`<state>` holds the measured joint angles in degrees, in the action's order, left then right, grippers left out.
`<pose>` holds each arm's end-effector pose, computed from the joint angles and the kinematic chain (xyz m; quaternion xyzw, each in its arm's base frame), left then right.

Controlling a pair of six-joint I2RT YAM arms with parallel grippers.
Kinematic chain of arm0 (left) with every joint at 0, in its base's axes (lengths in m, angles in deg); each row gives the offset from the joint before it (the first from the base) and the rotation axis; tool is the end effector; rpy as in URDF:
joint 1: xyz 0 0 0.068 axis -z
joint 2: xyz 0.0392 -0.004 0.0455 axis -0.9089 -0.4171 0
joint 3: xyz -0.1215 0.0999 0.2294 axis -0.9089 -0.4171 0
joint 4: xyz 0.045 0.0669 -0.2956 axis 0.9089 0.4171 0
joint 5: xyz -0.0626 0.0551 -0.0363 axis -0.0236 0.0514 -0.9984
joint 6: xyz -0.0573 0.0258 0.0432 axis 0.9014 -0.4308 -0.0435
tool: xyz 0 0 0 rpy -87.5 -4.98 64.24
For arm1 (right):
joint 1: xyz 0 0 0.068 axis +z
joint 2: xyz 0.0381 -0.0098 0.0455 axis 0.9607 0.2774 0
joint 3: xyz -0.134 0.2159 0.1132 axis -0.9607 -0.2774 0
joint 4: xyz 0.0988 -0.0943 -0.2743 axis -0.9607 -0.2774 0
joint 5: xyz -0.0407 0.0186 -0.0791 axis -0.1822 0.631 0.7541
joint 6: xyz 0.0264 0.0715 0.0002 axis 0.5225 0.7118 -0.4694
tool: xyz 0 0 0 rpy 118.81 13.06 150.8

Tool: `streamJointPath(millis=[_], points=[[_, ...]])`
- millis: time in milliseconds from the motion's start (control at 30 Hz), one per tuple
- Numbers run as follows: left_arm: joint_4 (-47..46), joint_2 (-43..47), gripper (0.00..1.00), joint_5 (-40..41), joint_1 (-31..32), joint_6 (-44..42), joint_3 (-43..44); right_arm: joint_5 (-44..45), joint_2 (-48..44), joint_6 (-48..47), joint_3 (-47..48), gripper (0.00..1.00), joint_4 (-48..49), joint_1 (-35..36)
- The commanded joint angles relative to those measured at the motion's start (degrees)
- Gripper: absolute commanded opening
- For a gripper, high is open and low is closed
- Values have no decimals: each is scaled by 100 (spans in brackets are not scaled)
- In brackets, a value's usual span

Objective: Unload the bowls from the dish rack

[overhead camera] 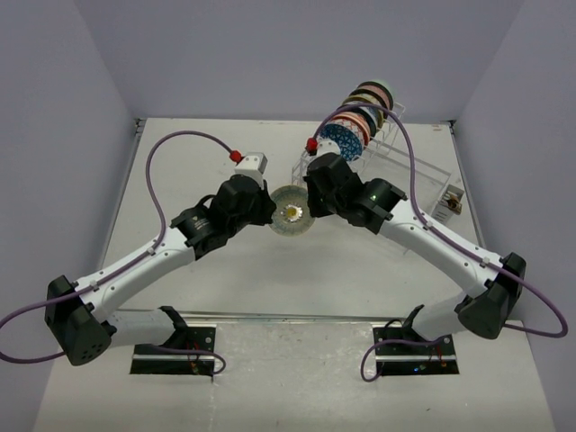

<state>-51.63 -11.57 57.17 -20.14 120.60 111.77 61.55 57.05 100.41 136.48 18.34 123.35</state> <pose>0.2545 -0.2287 0.3070 0.0142 0.8651 -0.2046 0.4577 0.2586 0.2728 0.3567 -0.1153 0.8951 0.1459 0.4052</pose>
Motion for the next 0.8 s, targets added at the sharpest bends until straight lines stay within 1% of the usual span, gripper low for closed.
streamJointPath(millis=[0,100,167,200,233,267,300,333,367,433,467,500,533,567,600,633,667,700,733,767], points=[[-128,-14,0,-71,14,-73,93,-213,-287,154,59,0,440,21],[-216,4,0,-106,14,-65,40,-372,-340,163,-21,0,589,21],[-198,65,0,138,14,-12,40,-355,-331,163,-38,1,598,12],[-155,100,0,279,14,32,48,-294,-331,171,-73,14,607,3],[-41,135,0,481,14,119,57,-250,-366,206,-100,33,564,3],[47,196,0,918,14,172,75,-188,-393,224,-117,47,511,3],[144,214,0,1140,-12,234,136,-101,-445,250,-126,62,458,3],[336,232,0,1342,-65,356,154,-56,-576,268,-135,65,327,3],[390,250,0,1501,-143,401,154,-38,-673,277,-144,67,282,3],[286,259,0,1363,-626,489,-21,41,-919,277,-231,68,238,3],[155,259,0,961,-880,506,-135,50,-1199,277,-258,68,203,3],[5,250,0,783,-1396,550,-380,67,-1341,259,-310,69,185,3],[-248,206,0,503,-1636,629,-495,50,-1490,233,-354,70,159,3],[-321,67,0,379,-1899,682,-557,32,-1779,207,-433,70,150,3],[-452,-48,0,264,-2354,735,-619,-3,-1921,128,-460,70,141,3],[-549,-284,0,37,-2559,796,-663,-107,-2192,84,-547,72,124,3],[-602,-408,0,-105,-2761,849,-663,-152,-2195,31,-548,72,106,3],[-803,-557,0,-245,-3146,884,-690,-213,-2456,-21,-644,72,106,3],[-900,-698,0,-551,-3324,911,-690,-266,-2589,-153,-706,73,124,3],[-971,-1021,0,-728,-3509,920,-664,-371,-2834,-197,-837,74,141,3]])
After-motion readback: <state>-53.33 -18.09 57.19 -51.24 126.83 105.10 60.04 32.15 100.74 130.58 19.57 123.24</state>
